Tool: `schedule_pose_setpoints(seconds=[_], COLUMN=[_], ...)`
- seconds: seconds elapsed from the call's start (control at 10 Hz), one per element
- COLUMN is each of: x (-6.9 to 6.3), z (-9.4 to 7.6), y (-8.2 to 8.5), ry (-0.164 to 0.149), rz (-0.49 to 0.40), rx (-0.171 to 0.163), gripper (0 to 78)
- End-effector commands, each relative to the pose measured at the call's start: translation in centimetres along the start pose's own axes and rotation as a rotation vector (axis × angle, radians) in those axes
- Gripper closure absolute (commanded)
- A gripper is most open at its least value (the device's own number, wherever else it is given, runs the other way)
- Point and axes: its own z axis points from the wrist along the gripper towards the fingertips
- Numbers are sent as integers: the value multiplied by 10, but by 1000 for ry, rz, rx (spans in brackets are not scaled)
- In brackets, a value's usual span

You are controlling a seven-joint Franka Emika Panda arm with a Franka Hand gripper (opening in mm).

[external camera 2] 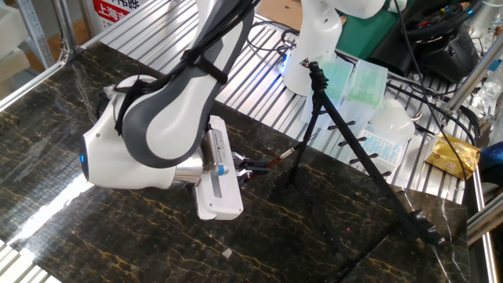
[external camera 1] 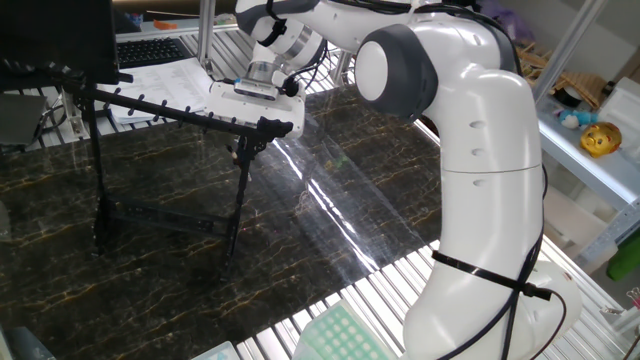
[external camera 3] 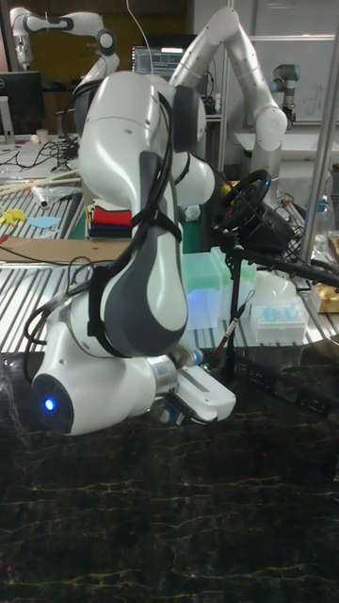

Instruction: Place the brush on the pen rack

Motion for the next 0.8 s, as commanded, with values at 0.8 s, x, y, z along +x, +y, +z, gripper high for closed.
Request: schedule_pose_setpoints(seconds=[0.8], x=[9], z=[10], y=[-14], ry=[111], rz=[22], rx=[-37], gripper=[755])
